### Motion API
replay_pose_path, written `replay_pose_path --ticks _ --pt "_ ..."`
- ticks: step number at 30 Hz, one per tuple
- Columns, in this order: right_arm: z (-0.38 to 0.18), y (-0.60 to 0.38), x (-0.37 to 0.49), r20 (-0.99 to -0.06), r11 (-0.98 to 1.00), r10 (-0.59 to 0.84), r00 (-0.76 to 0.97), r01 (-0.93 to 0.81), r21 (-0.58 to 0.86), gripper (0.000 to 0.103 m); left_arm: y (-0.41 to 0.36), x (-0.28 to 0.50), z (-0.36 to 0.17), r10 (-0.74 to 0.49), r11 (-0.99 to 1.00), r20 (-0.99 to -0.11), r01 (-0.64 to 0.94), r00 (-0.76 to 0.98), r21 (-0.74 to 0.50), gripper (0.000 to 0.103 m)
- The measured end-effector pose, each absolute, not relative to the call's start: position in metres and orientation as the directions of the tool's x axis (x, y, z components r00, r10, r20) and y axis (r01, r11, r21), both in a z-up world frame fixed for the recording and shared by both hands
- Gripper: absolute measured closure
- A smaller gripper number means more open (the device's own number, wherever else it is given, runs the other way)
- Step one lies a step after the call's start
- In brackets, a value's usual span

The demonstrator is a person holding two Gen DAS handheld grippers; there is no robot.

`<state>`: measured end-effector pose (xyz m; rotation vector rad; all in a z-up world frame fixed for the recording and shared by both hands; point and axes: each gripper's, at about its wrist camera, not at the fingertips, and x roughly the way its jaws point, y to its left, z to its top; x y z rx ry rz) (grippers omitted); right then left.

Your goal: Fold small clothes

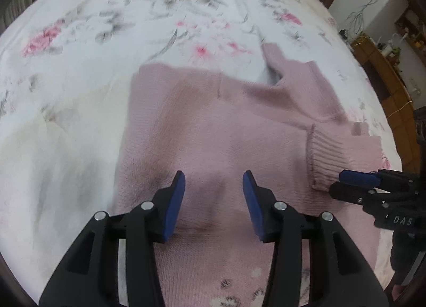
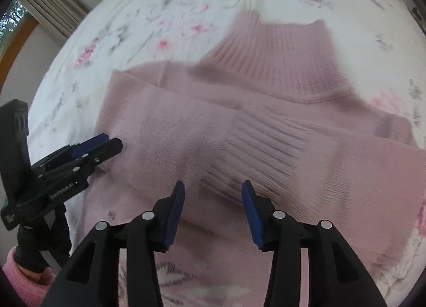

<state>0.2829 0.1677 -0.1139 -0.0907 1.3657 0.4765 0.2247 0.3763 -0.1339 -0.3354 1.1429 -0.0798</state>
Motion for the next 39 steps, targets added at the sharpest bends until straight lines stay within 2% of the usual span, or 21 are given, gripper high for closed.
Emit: replay_pose_path --ticks 2,5,6,7,9,12,13,24,29,33,36,39 --pt "-0.125 0.176 0.285 -0.968 0.909 0.212 0.131 -0.389 0.147 0.049 0.38 0.227 -0.145 -0.23 0.946 -0.886 -0.123 0.402 -0.301 0.058" --pt "-0.141 0.184 0.286 -0.98 0.906 0.141 0.142 -0.418 0.07 0.051 0.38 0.227 -0.149 -0.233 0.945 -0.883 -0.119 0.406 -0.304 0.058" --pt "-0.142 0.184 0.285 -0.979 0.906 0.128 0.157 -0.421 0.051 0.061 0.379 0.227 -0.149 -0.23 0.947 -0.884 -0.117 0.407 -0.3 0.058" --pt "-0.14 0.182 0.285 -0.978 0.907 0.115 0.171 -0.419 0.034 0.077 0.378 0.227 -0.149 -0.227 0.949 -0.884 -0.114 0.408 -0.295 0.058" --pt "-0.136 0.173 0.286 -0.976 0.914 0.135 0.172 -0.402 0.056 0.088 0.378 0.226 -0.149 -0.223 0.951 -0.884 -0.107 0.411 -0.289 0.058" --pt "-0.122 0.15 0.284 -0.96 0.917 0.229 0.161 -0.367 0.157 0.09 0.377 0.225 -0.15 -0.224 0.951 -0.882 -0.103 0.414 -0.29 0.058" --pt "-0.114 0.141 0.282 -0.952 0.915 0.257 0.169 -0.359 0.183 0.096 0.378 0.225 -0.15 -0.226 0.95 -0.882 -0.106 0.415 -0.293 0.058" --pt "-0.053 0.024 0.275 -0.9 0.944 0.322 0.295 -0.172 0.282 0.095 0.376 0.225 -0.151 -0.207 0.956 -0.884 -0.106 0.418 -0.274 0.058" --pt "-0.059 -0.024 0.27 -0.909 0.956 0.294 0.294 -0.105 0.275 0.095 0.374 0.225 -0.152 -0.197 0.96 -0.886 -0.101 0.421 -0.261 0.058" --pt "-0.087 -0.048 0.266 -0.923 0.949 0.313 0.225 -0.048 0.31 0.094 0.373 0.225 -0.153 -0.189 0.963 -0.887 -0.097 0.421 -0.251 0.058" --pt "-0.101 -0.051 0.257 -0.943 0.961 0.275 0.187 -0.034 0.274 0.092 0.374 0.226 -0.152 -0.192 0.963 -0.889 -0.096 0.415 -0.253 0.058" --pt "-0.085 -0.058 0.247 -0.948 0.979 0.203 0.246 -0.037 0.2 0.088 0.37 0.227 -0.142 -0.158 0.971 -0.902 -0.102 0.403 -0.216 0.058"
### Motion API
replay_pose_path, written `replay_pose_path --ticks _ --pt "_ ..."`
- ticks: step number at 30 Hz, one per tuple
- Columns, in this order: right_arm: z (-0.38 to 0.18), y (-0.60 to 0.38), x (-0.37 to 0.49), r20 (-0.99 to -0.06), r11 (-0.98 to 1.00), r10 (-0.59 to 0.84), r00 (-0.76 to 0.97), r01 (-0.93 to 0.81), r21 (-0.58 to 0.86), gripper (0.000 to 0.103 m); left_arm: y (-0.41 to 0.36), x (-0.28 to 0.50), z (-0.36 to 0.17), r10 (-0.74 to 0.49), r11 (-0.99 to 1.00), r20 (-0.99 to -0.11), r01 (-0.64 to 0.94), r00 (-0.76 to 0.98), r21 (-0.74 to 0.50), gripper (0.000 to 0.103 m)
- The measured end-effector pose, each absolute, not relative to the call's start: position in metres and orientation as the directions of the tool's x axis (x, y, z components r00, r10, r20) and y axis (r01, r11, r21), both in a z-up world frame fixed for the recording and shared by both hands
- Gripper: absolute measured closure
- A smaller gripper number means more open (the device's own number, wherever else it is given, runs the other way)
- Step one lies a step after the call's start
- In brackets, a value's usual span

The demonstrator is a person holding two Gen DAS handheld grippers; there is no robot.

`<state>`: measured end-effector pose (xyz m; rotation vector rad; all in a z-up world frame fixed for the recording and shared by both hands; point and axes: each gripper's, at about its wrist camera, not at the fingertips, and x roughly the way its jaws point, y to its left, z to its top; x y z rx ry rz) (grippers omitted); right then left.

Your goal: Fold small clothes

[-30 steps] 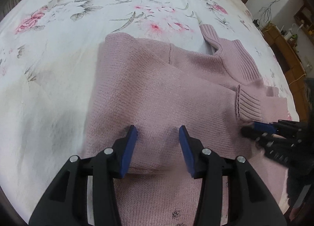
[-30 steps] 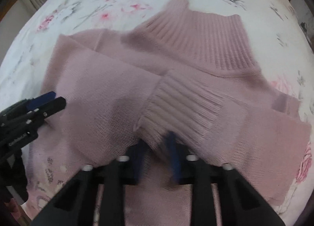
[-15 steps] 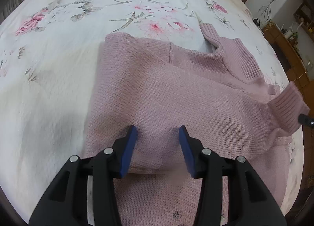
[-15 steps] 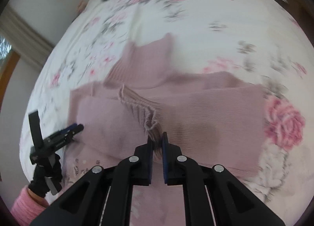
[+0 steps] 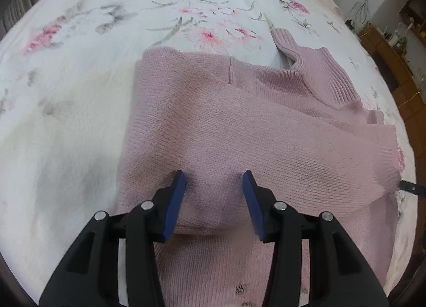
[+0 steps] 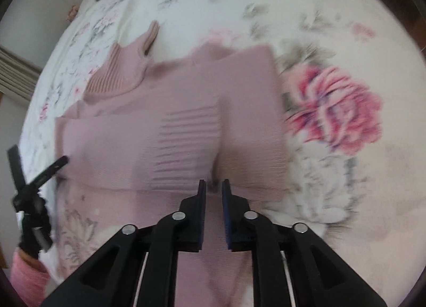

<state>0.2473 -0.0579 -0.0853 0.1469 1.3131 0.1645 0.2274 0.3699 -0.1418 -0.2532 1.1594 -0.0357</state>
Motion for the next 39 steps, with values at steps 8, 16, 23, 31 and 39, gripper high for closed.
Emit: replay_pose_path --ticks 8,16,23,31,39 --pt "-0.071 -0.037 0.26 -0.92 0.963 0.267 0.287 -0.107 0.246 0.087 0.32 0.232 -0.11 -0.212 0.974 -0.87 0.028 0.446 -0.223 0.051" --pt "-0.124 -0.045 0.262 -0.948 0.973 0.231 0.221 -0.064 0.222 0.086 0.316 0.235 -0.149 -0.201 0.978 -0.9 0.033 0.386 -0.205 0.052" --pt "-0.123 -0.042 0.263 -0.952 0.974 0.219 0.211 -0.096 0.203 0.085 0.32 0.235 -0.146 -0.215 0.976 -0.9 0.042 0.378 -0.216 0.051" --pt "-0.085 -0.019 0.319 -0.908 0.94 0.339 0.246 -0.125 0.317 0.069 0.323 0.285 -0.091 -0.254 0.965 -0.855 0.055 0.452 -0.257 0.037" --pt "-0.1 0.025 0.425 -0.879 0.907 0.42 0.224 -0.09 0.411 0.061 0.306 0.389 -0.108 -0.279 0.955 -0.871 0.018 0.404 -0.298 0.035"
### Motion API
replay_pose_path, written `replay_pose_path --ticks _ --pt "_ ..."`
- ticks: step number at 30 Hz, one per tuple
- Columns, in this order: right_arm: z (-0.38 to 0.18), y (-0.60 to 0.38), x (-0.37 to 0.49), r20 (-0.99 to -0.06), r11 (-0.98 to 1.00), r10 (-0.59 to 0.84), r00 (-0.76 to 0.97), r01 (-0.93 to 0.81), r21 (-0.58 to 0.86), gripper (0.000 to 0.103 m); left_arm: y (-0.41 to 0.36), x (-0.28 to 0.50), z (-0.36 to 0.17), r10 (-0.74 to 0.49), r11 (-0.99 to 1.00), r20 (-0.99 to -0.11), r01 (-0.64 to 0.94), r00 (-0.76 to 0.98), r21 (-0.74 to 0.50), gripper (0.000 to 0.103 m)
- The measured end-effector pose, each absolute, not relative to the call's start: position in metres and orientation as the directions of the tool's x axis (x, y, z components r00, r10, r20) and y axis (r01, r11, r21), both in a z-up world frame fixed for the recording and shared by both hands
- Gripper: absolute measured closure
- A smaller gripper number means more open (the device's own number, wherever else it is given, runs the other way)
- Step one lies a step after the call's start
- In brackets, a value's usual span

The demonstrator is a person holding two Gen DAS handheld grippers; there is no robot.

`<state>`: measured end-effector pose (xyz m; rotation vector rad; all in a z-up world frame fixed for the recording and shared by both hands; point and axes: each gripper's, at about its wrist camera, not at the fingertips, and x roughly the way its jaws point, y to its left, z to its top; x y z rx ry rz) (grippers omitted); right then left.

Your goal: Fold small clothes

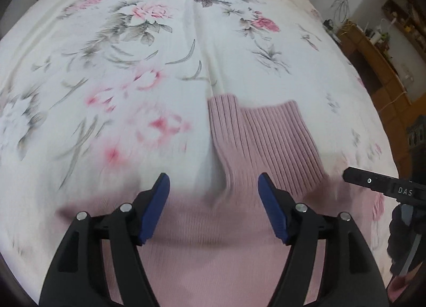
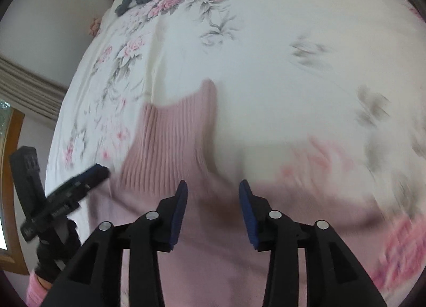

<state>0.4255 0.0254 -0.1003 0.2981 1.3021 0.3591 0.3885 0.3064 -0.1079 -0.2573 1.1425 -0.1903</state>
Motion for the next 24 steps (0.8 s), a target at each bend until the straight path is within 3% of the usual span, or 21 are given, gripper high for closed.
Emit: replay_pose_path --ticks 4,7,8,9,10,11,12,24 --pt "-0.125 0.045 0.458 -0.883 0.905 0.425 0.198 -0.072 0.42 0.058 0.292 0.423 -0.128 -0.33 0.94 -0.874 0.036 0.357 -0.341 0.035" --pt "-0.146 0.054 0.473 -0.897 0.913 0.406 0.175 -0.057 0.403 0.058 0.283 0.435 -0.14 -0.346 0.933 -0.877 0.026 0.332 -0.358 0.043" --pt "-0.151 0.055 0.475 -0.896 0.912 0.409 0.173 -0.053 0.406 0.058 0.281 0.437 -0.143 -0.355 0.93 -0.876 0.026 0.326 -0.367 0.05" --pt "-0.154 0.054 0.475 -0.894 0.911 0.412 0.173 -0.05 0.41 0.063 0.279 0.438 -0.146 -0.362 0.927 -0.876 0.024 0.32 -0.374 0.058" --pt "-0.155 0.054 0.475 -0.891 0.908 0.419 0.176 -0.054 0.417 0.081 0.276 0.438 -0.149 -0.372 0.923 -0.873 0.022 0.314 -0.385 0.069" --pt "-0.156 0.055 0.475 -0.882 0.898 0.44 0.167 -0.064 0.436 0.092 0.275 0.437 -0.151 -0.384 0.918 -0.868 0.024 0.315 -0.397 0.074" --pt "-0.154 0.055 0.473 -0.874 0.889 0.457 0.164 -0.074 0.452 0.092 0.274 0.435 -0.151 -0.388 0.916 -0.864 0.025 0.32 -0.401 0.079" --pt "-0.071 0.039 0.389 -0.796 0.832 0.537 0.281 -0.33 0.445 0.092 0.29 0.359 -0.091 -0.527 0.849 -0.733 0.219 0.43 -0.482 0.084"
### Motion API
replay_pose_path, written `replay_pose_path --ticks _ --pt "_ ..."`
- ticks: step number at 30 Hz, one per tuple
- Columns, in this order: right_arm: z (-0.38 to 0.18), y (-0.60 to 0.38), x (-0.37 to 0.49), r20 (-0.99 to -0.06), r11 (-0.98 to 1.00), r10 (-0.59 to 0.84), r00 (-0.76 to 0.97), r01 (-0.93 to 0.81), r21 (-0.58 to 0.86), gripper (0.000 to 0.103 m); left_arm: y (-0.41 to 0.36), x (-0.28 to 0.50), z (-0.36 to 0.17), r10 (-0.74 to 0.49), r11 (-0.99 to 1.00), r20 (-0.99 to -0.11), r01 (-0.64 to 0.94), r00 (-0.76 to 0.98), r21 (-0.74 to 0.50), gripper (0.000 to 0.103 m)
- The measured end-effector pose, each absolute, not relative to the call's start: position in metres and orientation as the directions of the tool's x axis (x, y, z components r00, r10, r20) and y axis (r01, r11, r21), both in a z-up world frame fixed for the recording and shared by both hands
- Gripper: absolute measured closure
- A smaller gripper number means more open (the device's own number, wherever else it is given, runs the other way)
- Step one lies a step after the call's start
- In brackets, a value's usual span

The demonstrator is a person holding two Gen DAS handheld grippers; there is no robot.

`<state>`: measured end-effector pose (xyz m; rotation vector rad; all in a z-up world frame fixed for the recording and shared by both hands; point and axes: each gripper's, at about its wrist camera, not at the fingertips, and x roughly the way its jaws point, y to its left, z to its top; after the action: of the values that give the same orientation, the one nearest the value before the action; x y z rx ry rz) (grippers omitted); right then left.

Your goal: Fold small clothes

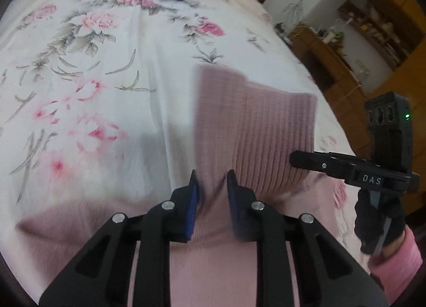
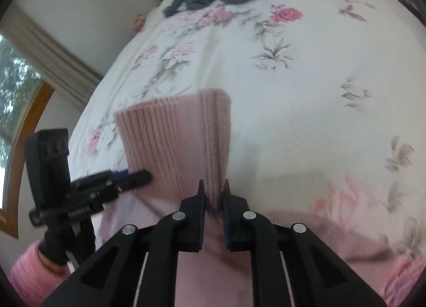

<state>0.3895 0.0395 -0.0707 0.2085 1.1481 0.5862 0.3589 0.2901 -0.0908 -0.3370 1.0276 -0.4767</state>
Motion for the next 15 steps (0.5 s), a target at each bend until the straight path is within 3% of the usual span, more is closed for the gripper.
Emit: replay_pose_path --ticks 5,15 --pt "-0.06 0.037 0.343 -0.8 0.821 0.535 0.271 -0.392 0.416 0.092 0.303 0.318 -0.082 -0.544 0.839 -0.709 0.265 0.448 -0.476 0.083" --pt "-0.089 0.041 0.279 -0.876 0.834 0.423 0.232 -0.478 0.276 0.092 0.32 0.263 -0.109 -0.539 0.842 -0.756 0.25 0.371 -0.478 0.08"
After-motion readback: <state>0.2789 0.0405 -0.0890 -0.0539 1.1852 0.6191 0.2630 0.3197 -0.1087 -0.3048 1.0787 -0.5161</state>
